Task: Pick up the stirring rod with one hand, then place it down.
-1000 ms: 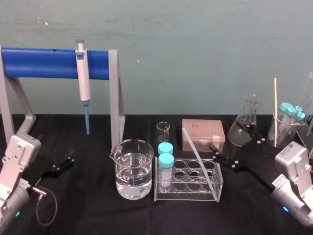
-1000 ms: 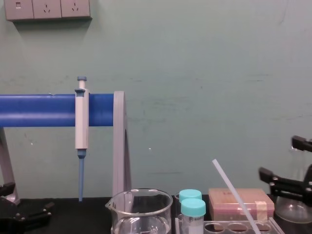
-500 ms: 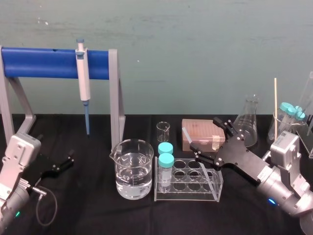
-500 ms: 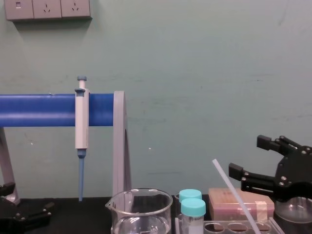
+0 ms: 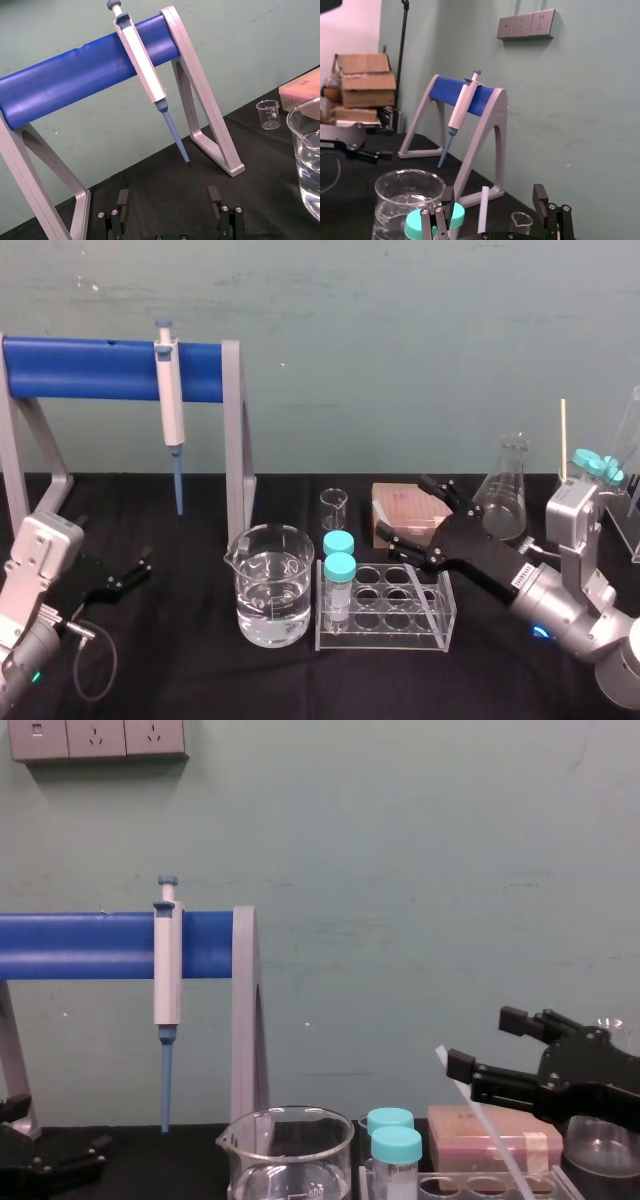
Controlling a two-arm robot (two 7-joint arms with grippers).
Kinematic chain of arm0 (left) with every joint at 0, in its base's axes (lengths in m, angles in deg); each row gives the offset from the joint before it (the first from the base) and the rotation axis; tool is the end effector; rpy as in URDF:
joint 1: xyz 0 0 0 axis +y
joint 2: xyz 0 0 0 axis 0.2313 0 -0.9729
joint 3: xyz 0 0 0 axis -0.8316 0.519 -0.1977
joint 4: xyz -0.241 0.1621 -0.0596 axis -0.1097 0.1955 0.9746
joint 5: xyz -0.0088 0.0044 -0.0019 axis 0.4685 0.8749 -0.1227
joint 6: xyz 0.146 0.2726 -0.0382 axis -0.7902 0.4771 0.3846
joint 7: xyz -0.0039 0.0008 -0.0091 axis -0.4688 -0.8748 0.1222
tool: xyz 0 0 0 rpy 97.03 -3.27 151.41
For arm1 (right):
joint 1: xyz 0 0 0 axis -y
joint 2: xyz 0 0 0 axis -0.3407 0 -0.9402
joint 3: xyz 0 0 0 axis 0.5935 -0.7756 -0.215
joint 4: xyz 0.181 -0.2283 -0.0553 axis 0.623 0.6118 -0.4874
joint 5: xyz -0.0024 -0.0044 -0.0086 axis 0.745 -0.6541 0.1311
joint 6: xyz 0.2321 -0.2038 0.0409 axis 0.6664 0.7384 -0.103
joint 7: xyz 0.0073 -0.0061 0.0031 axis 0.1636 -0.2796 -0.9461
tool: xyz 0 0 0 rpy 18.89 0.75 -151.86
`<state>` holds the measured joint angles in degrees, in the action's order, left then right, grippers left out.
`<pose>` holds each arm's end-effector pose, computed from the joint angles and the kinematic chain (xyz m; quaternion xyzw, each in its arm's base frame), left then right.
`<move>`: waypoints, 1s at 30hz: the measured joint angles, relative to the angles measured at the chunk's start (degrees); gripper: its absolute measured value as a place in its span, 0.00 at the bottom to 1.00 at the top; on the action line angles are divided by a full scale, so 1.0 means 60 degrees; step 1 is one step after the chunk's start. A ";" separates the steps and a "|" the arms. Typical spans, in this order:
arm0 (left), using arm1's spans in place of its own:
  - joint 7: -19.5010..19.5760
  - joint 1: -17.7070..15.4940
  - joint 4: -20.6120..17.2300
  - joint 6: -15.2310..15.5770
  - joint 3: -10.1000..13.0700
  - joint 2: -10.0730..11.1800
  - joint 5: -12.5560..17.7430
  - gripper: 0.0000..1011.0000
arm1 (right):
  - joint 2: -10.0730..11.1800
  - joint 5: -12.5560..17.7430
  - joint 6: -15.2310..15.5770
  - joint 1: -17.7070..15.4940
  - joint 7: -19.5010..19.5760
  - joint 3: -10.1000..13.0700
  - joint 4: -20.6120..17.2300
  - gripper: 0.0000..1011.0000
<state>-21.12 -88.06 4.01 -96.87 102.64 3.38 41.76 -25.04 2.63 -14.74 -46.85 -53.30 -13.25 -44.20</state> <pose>0.3616 0.0856 -0.3079 0.1415 -0.1325 0.5799 0.7913 0.4230 -0.0615 -0.3020 0.0296 -0.1423 -0.3623 0.9207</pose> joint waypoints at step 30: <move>0.0000 0.0000 0.0000 0.0000 0.0000 0.0000 0.0000 0.99 | -0.0872 0.1248 0.1988 0.0858 -0.2171 0.0286 0.1829 0.99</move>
<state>-21.12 -88.06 4.01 -96.87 102.64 3.38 41.76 -30.27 10.12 -2.81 -41.70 -66.33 -11.54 -33.22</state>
